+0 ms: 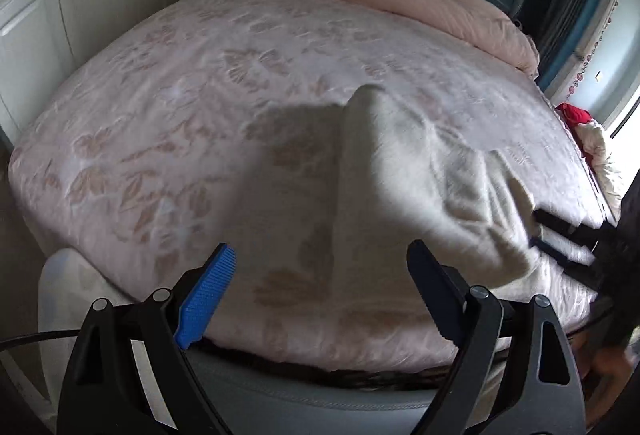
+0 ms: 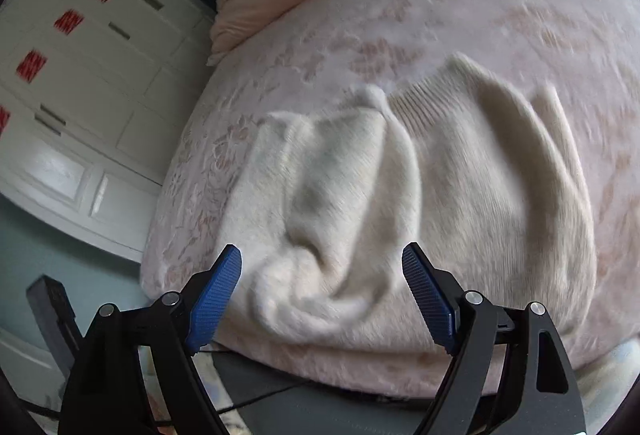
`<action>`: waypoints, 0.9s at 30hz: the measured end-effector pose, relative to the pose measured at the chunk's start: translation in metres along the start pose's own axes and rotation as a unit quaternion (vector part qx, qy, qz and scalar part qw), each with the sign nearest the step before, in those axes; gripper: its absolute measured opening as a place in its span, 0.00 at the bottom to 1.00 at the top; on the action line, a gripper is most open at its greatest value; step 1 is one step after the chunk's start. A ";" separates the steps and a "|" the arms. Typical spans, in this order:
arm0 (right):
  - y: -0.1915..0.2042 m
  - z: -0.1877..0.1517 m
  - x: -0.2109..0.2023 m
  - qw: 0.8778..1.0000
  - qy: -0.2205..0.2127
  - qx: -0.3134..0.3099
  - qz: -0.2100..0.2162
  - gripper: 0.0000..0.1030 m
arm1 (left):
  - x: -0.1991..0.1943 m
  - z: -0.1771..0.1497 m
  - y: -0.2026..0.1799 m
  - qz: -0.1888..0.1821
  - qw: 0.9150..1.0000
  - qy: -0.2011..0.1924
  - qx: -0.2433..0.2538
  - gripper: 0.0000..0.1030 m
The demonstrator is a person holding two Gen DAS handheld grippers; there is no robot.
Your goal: Fold small clothes
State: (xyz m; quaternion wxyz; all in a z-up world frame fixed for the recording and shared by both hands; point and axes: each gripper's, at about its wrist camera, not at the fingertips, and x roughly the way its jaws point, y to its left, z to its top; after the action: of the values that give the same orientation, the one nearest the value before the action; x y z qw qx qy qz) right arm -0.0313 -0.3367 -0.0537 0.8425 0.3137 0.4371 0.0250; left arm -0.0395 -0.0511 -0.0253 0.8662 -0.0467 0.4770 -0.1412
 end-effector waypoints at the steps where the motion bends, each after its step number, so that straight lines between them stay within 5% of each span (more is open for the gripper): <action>1: 0.007 0.005 0.005 1.000 0.006 -0.019 -0.007 0.79 | 0.001 -0.003 0.002 -0.001 1.000 0.006 -0.001 0.83; 5: 0.004 0.012 0.050 0.997 0.073 -0.009 -0.012 0.76 | -0.001 -0.012 -0.001 -0.016 1.000 0.016 0.002 0.83; 8: 0.007 0.006 0.070 0.995 0.095 -0.018 -0.005 0.19 | -0.007 -0.013 -0.003 -0.022 1.000 0.005 0.013 0.83; 14: 0.015 0.017 -0.007 0.994 -0.037 -0.076 -0.066 0.02 | -0.011 -0.015 0.011 -0.016 1.000 -0.001 0.009 0.84; 16: -0.010 0.019 -0.005 0.993 -0.030 -0.059 -0.094 0.03 | -0.007 -0.016 0.014 -0.015 1.000 0.002 0.003 0.84; 18: -0.046 0.014 0.019 0.993 0.028 -0.009 -0.113 0.10 | 0.000 -0.018 0.014 -0.017 1.000 0.012 -0.002 0.84; 19: -0.059 0.010 0.022 0.993 0.042 0.027 -0.111 0.11 | 0.002 -0.019 0.014 -0.018 1.000 0.019 -0.004 0.84; 20: -0.066 0.004 0.012 0.995 0.025 0.065 -0.066 0.12 | 0.003 -0.020 0.013 -0.022 0.999 0.023 -0.005 0.84; 23: -0.051 -0.001 -0.014 0.997 -0.021 0.075 -0.029 0.60 | -0.002 -0.023 0.014 -0.018 1.000 0.012 0.001 0.84; 27: -0.006 0.007 -0.002 1.000 0.005 0.005 -0.016 0.68 | 0.003 -0.024 0.019 -0.014 1.000 0.019 -0.011 0.84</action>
State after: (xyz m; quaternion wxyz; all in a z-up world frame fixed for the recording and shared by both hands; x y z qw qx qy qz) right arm -0.0284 -0.3460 -0.0528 0.8389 0.3108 0.4467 0.0109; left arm -0.0545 -0.0329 -0.0444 0.8546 -0.0599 0.4939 -0.1489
